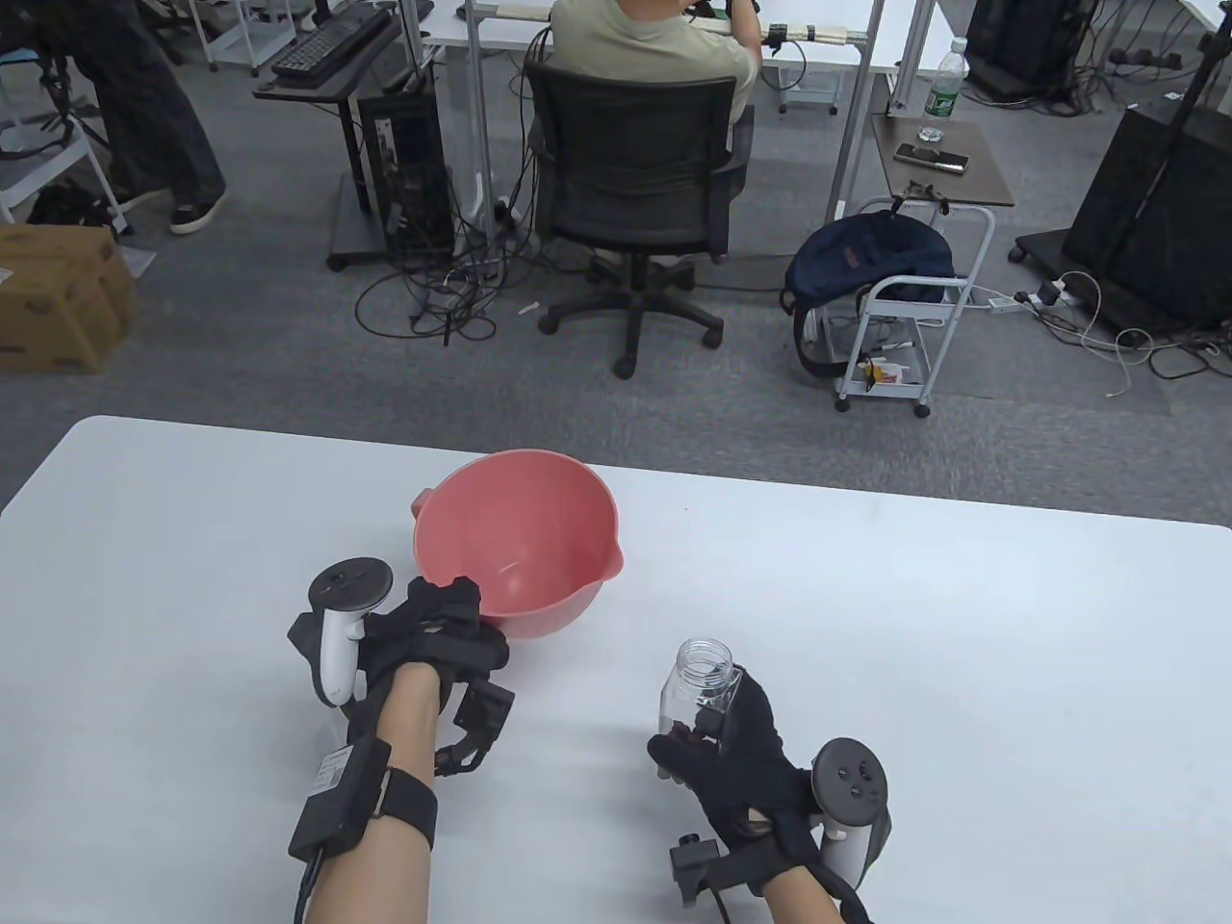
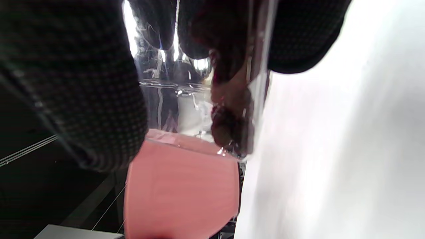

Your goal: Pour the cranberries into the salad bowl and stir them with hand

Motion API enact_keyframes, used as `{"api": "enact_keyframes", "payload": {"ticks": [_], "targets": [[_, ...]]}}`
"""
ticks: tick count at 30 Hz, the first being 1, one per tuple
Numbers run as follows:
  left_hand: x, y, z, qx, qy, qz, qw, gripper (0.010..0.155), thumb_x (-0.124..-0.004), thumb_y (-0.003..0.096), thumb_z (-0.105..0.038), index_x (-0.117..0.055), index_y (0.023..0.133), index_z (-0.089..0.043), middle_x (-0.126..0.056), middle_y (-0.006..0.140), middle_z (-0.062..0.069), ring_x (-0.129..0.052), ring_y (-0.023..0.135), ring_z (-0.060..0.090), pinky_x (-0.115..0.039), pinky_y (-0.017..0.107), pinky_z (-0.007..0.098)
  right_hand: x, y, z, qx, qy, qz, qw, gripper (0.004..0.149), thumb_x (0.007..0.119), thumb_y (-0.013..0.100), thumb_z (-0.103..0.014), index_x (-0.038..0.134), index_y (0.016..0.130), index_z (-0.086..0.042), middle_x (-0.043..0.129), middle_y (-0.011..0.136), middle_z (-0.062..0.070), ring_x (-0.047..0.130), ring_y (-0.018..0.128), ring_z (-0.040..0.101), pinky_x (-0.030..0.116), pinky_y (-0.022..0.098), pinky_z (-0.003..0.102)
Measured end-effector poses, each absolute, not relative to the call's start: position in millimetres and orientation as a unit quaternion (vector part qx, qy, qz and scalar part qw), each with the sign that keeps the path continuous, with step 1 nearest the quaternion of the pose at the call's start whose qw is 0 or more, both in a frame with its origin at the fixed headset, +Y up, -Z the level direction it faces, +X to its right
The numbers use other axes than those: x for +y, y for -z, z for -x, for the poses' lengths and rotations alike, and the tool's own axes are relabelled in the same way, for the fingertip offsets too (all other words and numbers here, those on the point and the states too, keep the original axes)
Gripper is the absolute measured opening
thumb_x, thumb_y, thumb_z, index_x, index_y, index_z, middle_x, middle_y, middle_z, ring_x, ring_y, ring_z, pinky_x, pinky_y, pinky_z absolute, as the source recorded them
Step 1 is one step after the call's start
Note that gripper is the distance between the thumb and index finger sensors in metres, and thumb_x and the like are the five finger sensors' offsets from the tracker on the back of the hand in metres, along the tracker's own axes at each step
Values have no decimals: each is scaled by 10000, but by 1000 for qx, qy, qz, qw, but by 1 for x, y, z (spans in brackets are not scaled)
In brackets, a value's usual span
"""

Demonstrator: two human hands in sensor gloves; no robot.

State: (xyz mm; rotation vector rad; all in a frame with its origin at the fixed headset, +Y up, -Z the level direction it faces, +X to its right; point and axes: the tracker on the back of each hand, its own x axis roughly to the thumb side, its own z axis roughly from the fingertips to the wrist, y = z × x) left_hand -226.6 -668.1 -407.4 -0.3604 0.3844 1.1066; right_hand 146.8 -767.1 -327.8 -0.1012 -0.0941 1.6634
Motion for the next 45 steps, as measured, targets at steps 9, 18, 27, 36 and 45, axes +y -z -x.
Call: {"api": "enact_keyframes", "payload": {"ticks": [9,18,27,36,45], "targets": [[-661,359,219,131,-510,206,825,708,-645,622,-507,-335,1112,-100,-1054,586,4,-1140,217,15,-979,189,104,-764,329,-180,-67,-735,92,668,959,1120,245,-495,525,996,-473,640,1005,-31,692,888,276,855,458,423],[-677,331,193,83,-481,218,845,699,-653,616,-512,-374,1110,-103,-1061,563,-1,-1135,193,20,-973,175,108,-768,330,-205,-91,-727,140,666,958,1121,257,-469,510,996,-484,633,1023,-33,663,903,290,852,449,405],[-712,319,182,63,-471,220,852,694,-657,616,-518,-393,1109,-107,-1064,555,-6,-1132,186,21,-971,173,108,-771,330,-215,-107,-715,166,670,966,1133,259,-415,515,1000,-452,637,1042,-72,661,916,299,846,502,384],[-738,321,179,61,-475,189,857,703,-668,602,-548,-423,1098,-114,-1070,531,-28,-1130,168,12,-969,160,104,-768,332,-214,-118,-704,156,682,973,1125,278,-364,503,1024,-322,644,1061,0,674,929,295,869,529,351],[-742,324,183,63,-408,133,901,811,-636,551,-795,-560,1100,-203,-1067,546,-87,-1097,164,-22,-947,165,99,-763,330,-214,-131,-674,135,714,923,1123,261,-462,563,995,-437,692,1045,-96,716,904,236,847,519,306]]}}
